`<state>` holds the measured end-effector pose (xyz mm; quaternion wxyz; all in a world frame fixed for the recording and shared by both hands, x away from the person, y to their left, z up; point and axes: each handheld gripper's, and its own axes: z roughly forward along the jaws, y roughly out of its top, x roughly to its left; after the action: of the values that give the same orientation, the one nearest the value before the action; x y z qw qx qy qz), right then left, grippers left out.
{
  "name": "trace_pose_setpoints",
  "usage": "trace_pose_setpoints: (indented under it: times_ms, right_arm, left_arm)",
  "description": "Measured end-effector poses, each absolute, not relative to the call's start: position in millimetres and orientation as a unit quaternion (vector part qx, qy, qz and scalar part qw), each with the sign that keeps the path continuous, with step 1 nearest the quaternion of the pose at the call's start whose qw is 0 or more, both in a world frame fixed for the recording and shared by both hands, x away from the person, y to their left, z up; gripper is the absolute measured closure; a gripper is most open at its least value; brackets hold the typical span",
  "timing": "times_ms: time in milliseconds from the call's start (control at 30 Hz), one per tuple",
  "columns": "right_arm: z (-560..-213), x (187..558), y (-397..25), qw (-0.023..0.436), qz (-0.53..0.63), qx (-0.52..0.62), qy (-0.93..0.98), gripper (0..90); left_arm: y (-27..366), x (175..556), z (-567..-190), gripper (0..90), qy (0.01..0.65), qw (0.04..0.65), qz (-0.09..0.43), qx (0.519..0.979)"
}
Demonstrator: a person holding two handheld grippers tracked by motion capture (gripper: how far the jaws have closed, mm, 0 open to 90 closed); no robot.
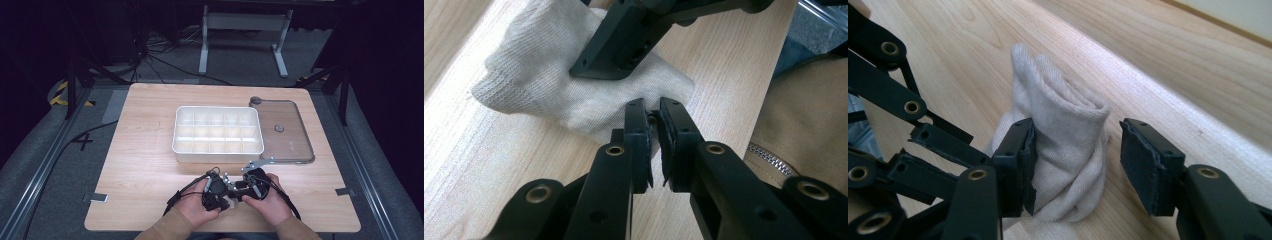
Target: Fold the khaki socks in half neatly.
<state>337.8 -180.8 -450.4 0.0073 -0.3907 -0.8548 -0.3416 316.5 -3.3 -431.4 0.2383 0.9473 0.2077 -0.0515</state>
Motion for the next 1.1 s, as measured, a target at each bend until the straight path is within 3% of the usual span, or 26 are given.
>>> trace_pose_setpoints:
  times_ms: [400,500,733,1100]
  right_arm:
    - [-455.6,341.0,-183.1,0.055,-0.358,-0.401,-0.841,59.4]
    - [-455.4,341.7,-183.5,0.074,-0.357,-0.411,-0.836,66.4]
    - [-448.8,337.9,-178.9,0.051,-0.344,-0.401,-0.848,75.6]
    - [-434.4,332.6,-180.1,0.02,-0.342,-0.386,-0.856,76.9]
  left_arm:
    - [-3.2,316.6,-431.8,83.0,0.214,0.236,-0.055,0.946]
    - [-3.4,316.6,-432.3,83.1,0.215,0.239,-0.057,0.945]
    - [-3.4,316.6,-431.6,83.1,0.209,0.239,-0.054,0.947]
    - [1.1,316.8,-426.1,79.0,0.211,0.248,-0.059,0.944]
